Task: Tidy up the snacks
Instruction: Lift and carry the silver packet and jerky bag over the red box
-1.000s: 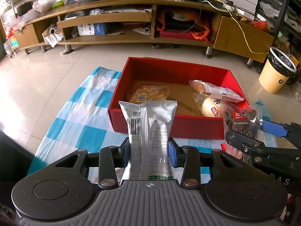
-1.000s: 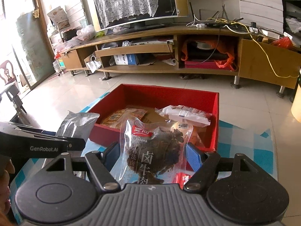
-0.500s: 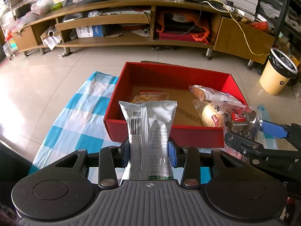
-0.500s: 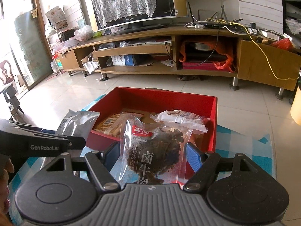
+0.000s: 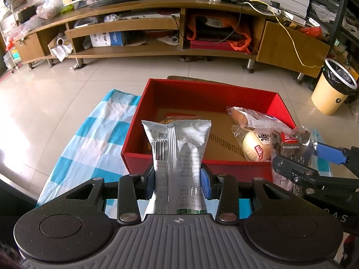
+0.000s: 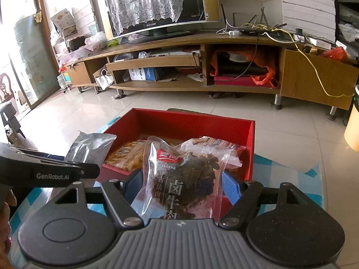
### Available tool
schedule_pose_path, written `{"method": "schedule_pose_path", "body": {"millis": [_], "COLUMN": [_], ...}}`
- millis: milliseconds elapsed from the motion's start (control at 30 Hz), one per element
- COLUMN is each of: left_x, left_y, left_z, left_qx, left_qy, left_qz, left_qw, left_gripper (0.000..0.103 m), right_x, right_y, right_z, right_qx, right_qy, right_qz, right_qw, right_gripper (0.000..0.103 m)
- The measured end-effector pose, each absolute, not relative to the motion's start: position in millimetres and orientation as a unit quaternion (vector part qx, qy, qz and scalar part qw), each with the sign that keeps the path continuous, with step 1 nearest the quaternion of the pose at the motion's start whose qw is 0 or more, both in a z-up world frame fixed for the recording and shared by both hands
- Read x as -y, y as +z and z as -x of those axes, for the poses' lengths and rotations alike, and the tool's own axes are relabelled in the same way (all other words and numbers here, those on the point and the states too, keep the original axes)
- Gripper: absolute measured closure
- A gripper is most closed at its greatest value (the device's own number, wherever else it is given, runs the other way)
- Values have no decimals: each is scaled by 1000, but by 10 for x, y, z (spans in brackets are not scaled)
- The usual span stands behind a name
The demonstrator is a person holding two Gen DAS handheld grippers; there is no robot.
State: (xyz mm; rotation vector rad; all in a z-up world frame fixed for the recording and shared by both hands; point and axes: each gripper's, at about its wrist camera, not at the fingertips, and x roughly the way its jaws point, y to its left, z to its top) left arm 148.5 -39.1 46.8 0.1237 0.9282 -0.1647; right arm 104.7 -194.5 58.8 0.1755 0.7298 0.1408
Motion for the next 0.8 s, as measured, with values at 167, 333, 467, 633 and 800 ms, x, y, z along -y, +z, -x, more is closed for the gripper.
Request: {"method": "schedule_pose_path", "body": {"millis": [167, 333, 467, 633, 800], "left_x": [417, 444, 458, 484, 505], "left_y": [462, 450, 448, 418, 391], "left_z": [-1555, -1646, -1698, -1810, -1927], "left_qx": [-446, -446, -443, -442, -438], "left_qy": [-78, -76, -74, -71, -66], "left_qz": [-59, -60, -59, -61, -61], "left_qw": [890, 890, 891, 892, 894], "left_gripper": [55, 55, 55, 55, 55], "right_x": [1973, 1990, 2006, 2017, 2030], "right_y": [594, 592, 597, 580, 551], "right_z": [-1096, -1151, -1211, -1327, -1459], "right_qx": [-355, -354, -352, -351, -351], "right_qy": [66, 63, 63, 61, 59], "right_qz": [-86, -88, -91, -93, -97], "right_qw": [929, 929, 930, 930, 929], "right_gripper": [29, 29, 29, 29, 29]}}
